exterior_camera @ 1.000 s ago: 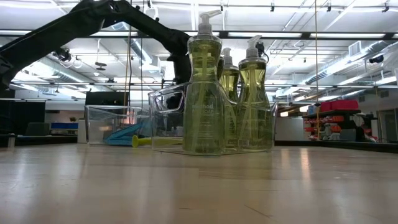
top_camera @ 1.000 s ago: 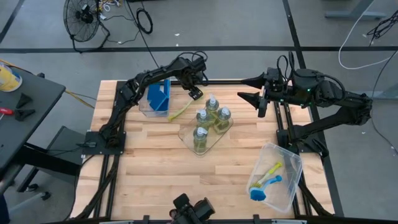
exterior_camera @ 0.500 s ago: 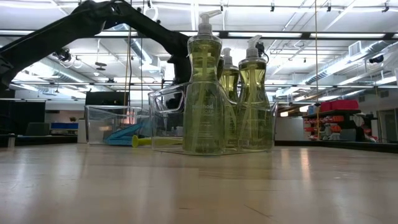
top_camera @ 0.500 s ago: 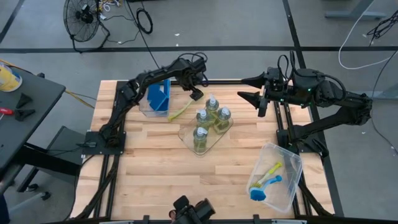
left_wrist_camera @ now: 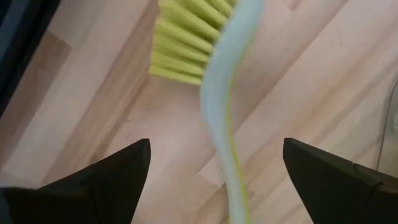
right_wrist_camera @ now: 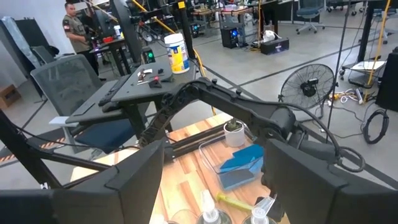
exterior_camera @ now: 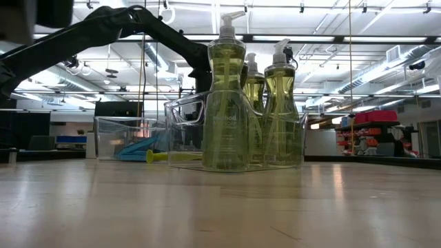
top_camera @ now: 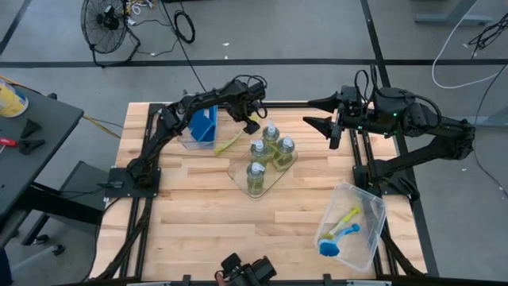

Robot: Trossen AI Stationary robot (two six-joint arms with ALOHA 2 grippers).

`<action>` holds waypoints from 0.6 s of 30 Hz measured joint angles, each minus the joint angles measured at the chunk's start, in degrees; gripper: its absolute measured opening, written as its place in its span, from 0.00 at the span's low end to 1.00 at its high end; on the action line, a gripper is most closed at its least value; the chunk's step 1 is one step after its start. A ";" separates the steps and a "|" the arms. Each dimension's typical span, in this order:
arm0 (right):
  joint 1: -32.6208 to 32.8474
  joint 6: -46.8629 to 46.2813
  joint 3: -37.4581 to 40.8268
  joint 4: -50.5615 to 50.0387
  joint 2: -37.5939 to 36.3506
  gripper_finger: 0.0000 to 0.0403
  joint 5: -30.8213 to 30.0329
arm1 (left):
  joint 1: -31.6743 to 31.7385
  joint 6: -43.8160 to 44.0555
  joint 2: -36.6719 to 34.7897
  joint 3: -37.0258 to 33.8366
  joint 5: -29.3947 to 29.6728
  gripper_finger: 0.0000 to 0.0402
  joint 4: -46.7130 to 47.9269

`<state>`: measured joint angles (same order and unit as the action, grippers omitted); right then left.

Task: Pick & Place Kitchen Sink Supplies
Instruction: Put the yellow toilet brush into the transparent container

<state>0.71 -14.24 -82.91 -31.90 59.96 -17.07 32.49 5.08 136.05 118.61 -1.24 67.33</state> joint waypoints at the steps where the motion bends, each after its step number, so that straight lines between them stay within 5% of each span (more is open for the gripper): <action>1: 0.00 0.00 0.00 0.02 0.00 0.71 0.01 | -0.01 0.08 0.10 0.01 0.17 0.92 -0.34; 18: 0.01 0.34 0.00 0.02 0.00 0.71 0.04 | 0.46 2.23 1.33 0.04 1.17 0.92 -3.21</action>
<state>0.72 -13.90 -82.91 -31.88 59.96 -17.04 32.95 7.31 137.37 118.65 -0.08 64.12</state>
